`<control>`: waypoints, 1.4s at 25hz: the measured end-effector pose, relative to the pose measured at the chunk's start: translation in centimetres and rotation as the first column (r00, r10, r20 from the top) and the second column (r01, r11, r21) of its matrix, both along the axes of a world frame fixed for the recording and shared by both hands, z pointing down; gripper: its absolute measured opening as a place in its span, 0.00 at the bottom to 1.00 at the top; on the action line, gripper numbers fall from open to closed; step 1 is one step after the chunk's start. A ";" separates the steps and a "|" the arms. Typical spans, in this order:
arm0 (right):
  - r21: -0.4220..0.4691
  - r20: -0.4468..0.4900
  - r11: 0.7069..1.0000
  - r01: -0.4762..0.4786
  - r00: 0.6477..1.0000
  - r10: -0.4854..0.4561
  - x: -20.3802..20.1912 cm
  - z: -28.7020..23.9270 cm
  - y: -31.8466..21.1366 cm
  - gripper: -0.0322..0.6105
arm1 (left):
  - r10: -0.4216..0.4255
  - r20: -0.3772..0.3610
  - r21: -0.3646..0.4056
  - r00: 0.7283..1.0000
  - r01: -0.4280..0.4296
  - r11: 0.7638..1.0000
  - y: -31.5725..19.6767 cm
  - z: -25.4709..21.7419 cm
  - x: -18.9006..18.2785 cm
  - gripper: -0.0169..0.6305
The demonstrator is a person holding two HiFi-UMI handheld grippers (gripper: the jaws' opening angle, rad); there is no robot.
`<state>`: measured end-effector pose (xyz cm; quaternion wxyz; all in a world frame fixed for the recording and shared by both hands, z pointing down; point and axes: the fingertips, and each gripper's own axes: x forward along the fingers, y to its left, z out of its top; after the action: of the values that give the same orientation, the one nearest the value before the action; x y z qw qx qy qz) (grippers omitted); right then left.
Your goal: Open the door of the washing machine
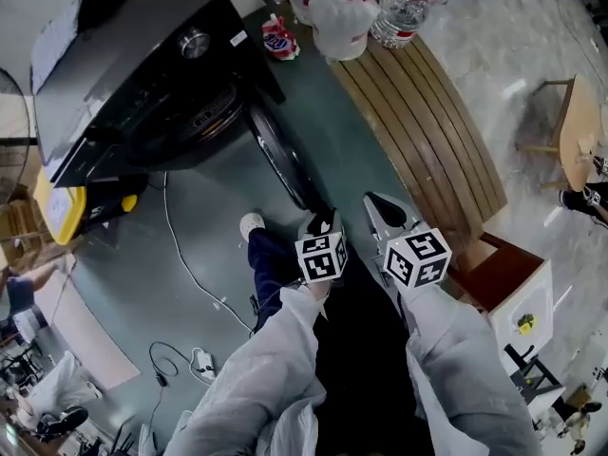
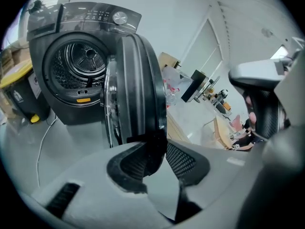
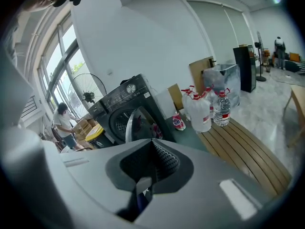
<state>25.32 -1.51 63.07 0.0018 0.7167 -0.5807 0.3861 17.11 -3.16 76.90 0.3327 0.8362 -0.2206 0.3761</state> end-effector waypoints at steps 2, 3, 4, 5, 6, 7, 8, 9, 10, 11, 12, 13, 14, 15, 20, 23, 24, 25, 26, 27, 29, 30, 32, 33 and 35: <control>-0.007 0.001 0.999 -0.035 0.999 0.035 1.0 0.2 1.1 0.06 | 0.005 -0.005 -0.019 1.000 -0.006 1.000 0.6 0.0 1.4 0.22; -0.009 0.000 0.999 -0.052 0.999 0.052 1.4 0.3 1.7 0.06 | 0.009 -0.010 -0.026 1.000 -0.010 1.000 0.8 -0.1 2.0 0.22; -0.011 -0.001 0.998 -0.070 0.998 0.070 1.9 0.3 2.2 0.06 | 0.013 -0.016 -0.033 1.000 -0.013 0.999 1.0 -0.1 2.7 0.22; -0.013 -0.002 0.996 -0.086 0.996 0.086 2.3 0.4 2.7 0.06 | 0.016 -0.024 -0.038 1.000 -0.017 0.999 1.2 -0.1 3.4 0.22; -0.016 -0.004 0.995 -0.100 0.995 0.100 2.7 0.5 3.1 0.06 | 0.022 -0.032 -0.040 0.999 -0.023 0.999 1.3 -0.1 4.0 0.22; -0.018 -0.006 0.993 -0.113 0.994 0.113 3.0 0.6 3.6 0.06 | 0.030 -0.041 -0.041 0.999 -0.032 0.999 1.4 -0.1 4.6 0.22; -0.020 -0.008 0.992 -0.125 0.992 0.125 3.3 0.6 4.0 0.06 | 0.043 -0.049 -0.039 0.998 -0.045 0.998 1.6 -0.1 5.0 0.22; -0.022 -0.010 0.990 -0.136 0.991 0.136 3.5 0.7 4.5 0.06 | 0.057 -0.055 -0.035 0.997 -0.059 0.998 1.7 0.0 5.5 0.22; -0.024 -0.011 0.989 -0.146 0.989 0.145 3.7 0.8 4.9 0.06 | 0.072 -0.060 -0.032 0.996 -0.074 0.997 1.8 0.0 5.8 0.22; -0.026 -0.011 0.988 -0.154 0.988 0.153 3.7 0.8 5.3 0.06 | 0.085 -0.063 -0.029 0.994 -0.087 0.996 2.0 0.0 5.9 0.22; -0.028 -0.012 0.987 -0.160 0.987 0.159 3.7 0.8 5.6 0.06 | 0.094 -0.064 -0.029 0.993 -0.096 0.995 2.1 -0.1 6.0 0.22; -0.029 -0.012 0.986 -0.164 0.987 0.163 3.6 0.8 5.8 0.06 | 0.102 -0.064 -0.030 0.993 -0.105 0.994 2.2 -0.1 6.0 0.22; -0.030 -0.013 0.986 -0.166 0.986 0.165 3.6 0.7 6.0 0.06 | 0.113 -0.064 -0.030 0.992 -0.115 0.993 2.2 -0.1 6.0 0.22; -0.030 -0.015 0.986 -0.166 0.986 0.166 3.5 0.6 6.1 0.06 | 0.128 -0.063 -0.029 0.990 -0.130 0.991 2.3 -0.1 6.0 0.22; -0.016 -0.016 0.984 -0.176 0.984 0.176 3.2 -0.5 6.2 0.06 | 0.236 -0.062 -0.056 0.970 -0.239 0.969 3.3 -0.7 5.8 0.23; -0.009 -0.027 0.987 -0.163 0.986 0.163 2.9 -1.7 6.0 0.06 | 0.266 -0.108 -0.144 0.958 -0.280 0.949 4.5 -2.2 4.9 0.34; -0.005 -0.033 0.989 -0.150 0.988 0.150 2.7 -2.3 5.8 0.06 | 0.270 -0.127 -0.170 0.954 -0.290 0.942 4.8 -3.0 4.4 0.34; 0.002 -0.038 0.991 -0.135 0.990 0.135 2.5 -3.0 5.4 0.06 | 0.274 -0.145 -0.185 0.951 -0.299 0.936 4.8 -3.9 3.9 0.34; 0.011 -0.043 0.993 -0.119 0.992 0.119 2.2 -3.7 4.8 0.06 | 0.281 -0.161 -0.186 0.946 -0.309 0.933 4.6 -5.0 3.4 0.34; 0.019 -0.048 0.994 -0.103 0.993 0.104 1.8 -4.5 4.2 0.06 | 0.291 -0.175 -0.175 0.941 -0.321 0.931 4.1 -6.2 2.7 0.34; 0.034 -0.053 0.997 -0.074 0.996 0.076 0.9 -6.0 3.0 0.06 | 0.310 -0.198 -0.136 0.930 -0.339 0.931 2.8 -8.7 1.2 0.34; 0.042 -0.051 0.997 -0.060 0.997 0.062 0.5 -6.7 2.5 0.06 | 0.311 -0.208 -0.114 0.927 -0.338 0.934 2.0 -10.0 0.5 0.34; 0.070 -0.036 0.997 -0.027 0.999 0.030 0.0 -8.0 0.9 0.06 | 0.283 -0.234 -0.068 0.930 -0.306 0.950 -0.3 -12.3 -0.6 0.34; 0.091 -0.031 0.996 -0.008 0.999 0.011 -0.3 -8.9 -0.1 0.06 | 0.256 -0.249 -0.044 0.934 -0.275 0.960 -1.8 -13.6 -1.1 0.34; 0.133 -0.034 0.991 0.034 0.999 -0.029 -1.2 -10.7 -2.4 0.06 | 0.189 -0.283 0.000 0.940 -0.197 0.980 -5.0 -16.3 -2.6 0.32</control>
<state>24.09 -3.95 52.34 -0.0307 0.7121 -0.6164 0.3347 14.48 -8.18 60.58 0.3339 0.8940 -0.0826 0.2871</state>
